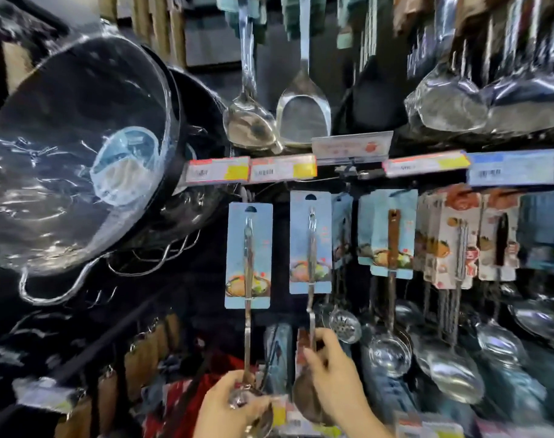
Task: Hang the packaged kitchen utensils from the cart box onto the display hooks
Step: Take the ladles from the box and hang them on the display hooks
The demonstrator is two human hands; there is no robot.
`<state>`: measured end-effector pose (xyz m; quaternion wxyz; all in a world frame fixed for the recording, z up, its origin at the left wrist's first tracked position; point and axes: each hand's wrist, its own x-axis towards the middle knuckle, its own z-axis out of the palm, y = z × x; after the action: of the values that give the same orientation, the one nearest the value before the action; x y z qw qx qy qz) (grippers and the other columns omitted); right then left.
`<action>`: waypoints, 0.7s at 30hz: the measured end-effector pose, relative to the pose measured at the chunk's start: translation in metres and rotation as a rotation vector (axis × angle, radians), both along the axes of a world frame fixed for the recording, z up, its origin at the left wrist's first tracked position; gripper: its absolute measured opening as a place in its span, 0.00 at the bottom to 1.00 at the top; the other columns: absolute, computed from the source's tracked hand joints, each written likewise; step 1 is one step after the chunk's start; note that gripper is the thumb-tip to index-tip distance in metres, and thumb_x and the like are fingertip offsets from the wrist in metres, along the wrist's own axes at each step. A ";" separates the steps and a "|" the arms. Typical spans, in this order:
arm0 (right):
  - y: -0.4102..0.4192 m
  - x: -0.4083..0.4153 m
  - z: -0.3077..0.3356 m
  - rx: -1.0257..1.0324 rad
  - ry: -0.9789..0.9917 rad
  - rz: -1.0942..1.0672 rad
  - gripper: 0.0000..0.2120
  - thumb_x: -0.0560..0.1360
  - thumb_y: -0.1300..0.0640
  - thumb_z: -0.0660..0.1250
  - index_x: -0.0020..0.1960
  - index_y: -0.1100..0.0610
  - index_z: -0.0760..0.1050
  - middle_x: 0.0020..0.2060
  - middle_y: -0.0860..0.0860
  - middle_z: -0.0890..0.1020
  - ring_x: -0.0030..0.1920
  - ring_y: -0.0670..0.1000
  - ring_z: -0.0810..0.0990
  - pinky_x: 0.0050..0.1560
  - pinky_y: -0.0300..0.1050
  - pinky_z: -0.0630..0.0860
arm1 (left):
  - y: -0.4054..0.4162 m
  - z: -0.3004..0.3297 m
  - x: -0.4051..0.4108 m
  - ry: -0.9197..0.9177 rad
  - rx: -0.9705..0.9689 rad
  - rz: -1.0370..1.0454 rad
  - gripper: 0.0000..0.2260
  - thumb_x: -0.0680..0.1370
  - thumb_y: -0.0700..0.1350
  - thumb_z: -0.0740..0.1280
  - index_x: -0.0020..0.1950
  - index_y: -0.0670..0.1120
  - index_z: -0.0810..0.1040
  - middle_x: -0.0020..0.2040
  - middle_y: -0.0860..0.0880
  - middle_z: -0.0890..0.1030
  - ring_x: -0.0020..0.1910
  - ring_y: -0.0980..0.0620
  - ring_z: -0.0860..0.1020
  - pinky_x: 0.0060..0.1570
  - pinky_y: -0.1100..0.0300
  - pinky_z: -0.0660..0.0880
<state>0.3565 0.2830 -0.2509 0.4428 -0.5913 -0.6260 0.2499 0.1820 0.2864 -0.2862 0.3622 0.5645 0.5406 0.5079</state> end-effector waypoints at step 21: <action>0.012 -0.012 0.021 0.101 -0.194 -0.127 0.07 0.80 0.50 0.54 0.58 0.43 0.65 0.41 0.44 0.79 0.41 0.48 0.78 0.40 0.43 0.72 | 0.045 -0.004 0.007 -0.070 -0.011 -0.088 0.13 0.63 0.34 0.78 0.43 0.44 0.80 0.36 0.48 0.85 0.40 0.49 0.82 0.47 0.60 0.77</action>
<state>0.3445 0.2950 -0.2295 0.4244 -0.6280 -0.6390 0.1312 0.1893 0.3313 -0.2899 0.4059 0.5675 0.5050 0.5080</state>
